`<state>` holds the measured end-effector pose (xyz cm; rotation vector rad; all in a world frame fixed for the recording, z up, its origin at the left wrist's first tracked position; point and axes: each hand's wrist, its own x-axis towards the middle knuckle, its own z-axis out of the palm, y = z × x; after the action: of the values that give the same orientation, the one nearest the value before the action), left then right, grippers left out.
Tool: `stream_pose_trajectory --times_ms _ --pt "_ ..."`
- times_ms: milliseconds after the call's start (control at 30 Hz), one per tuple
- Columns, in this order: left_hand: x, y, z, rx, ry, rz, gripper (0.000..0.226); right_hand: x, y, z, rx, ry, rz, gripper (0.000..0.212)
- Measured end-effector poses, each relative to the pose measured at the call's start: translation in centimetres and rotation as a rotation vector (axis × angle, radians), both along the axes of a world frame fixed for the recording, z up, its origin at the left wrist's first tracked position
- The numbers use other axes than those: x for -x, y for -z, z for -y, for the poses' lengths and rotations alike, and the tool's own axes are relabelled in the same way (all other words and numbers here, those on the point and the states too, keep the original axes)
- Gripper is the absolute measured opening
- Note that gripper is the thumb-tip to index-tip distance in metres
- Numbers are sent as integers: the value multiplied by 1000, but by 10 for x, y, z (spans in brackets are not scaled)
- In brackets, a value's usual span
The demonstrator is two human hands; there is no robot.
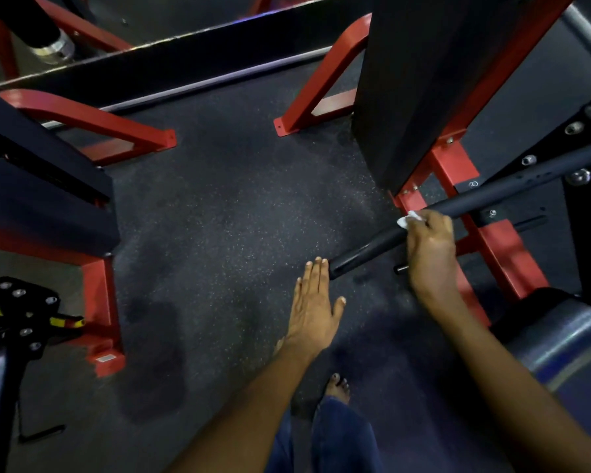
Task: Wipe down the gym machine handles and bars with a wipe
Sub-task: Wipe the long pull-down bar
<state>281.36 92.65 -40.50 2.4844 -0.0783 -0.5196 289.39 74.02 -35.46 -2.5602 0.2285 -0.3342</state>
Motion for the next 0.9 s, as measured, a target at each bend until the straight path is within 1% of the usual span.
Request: stream_pose_trajectory --times_ms 33,67,100,133,167,200,233,300,367,400,433,467,500,567,600,667,733,767,833,867,900 --pt "1 0 3 7 -18 1 75 6 9 -12 -6 -75 -4 11" --pt "2 1 5 15 -36 0 76 17 16 -30 -56 -199 -53 13" --pt "3 1 7 22 -55 -7 77 27 23 -48 -45 -383 -156 19" --pt "4 2 8 25 -70 -19 79 38 30 -59 51 -609 -199 25" --pt "5 2 9 25 -78 -32 80 43 34 -63 132 -782 -239 27" --pt "6 3 8 23 -80 -39 81 40 33 -57 133 -817 -239 26" --pt "7 3 8 21 -78 -37 80 31 29 -44 131 -758 -163 22" --pt "7 3 6 29 -76 -33 77 9 16 -13 106 -460 -40 13" --pt "6 4 7 48 -82 -39 75 -2 11 10 67 -154 3 8" --pt "7 4 8 60 -89 -40 74 -2 14 10 10 -80 6 10" --pt "7 4 10 71 -101 -40 72 3 18 1 -6 -100 22 17" --pt "8 4 12 80 -116 -37 71 12 22 -15 -30 -203 -13 23" --pt "9 4 13 88 -134 -39 71 22 30 -32 -43 -346 -72 25" --pt "9 5 15 95 -164 -52 70 44 37 -56 42 -661 -207 26" --pt "9 5 15 95 -171 -60 70 48 38 -55 76 -752 -205 26" --pt "7 5 12 93 -159 -62 68 35 32 -31 122 -717 -134 21" --pt "6 5 11 93 -152 -64 65 19 21 4 203 -550 -93 10" --pt "6 3 13 93 -158 -67 64 15 16 23 226 -455 -36 6" --pt "8 0 19 99 -188 -85 65 14 20 39 205 -294 -2 5" --pt "8 -2 23 100 -209 -90 65 16 19 34 188 -278 -39 4" --pt "7 -3 27 97 -229 -93 65 20 28 22 183 -315 -23 8"
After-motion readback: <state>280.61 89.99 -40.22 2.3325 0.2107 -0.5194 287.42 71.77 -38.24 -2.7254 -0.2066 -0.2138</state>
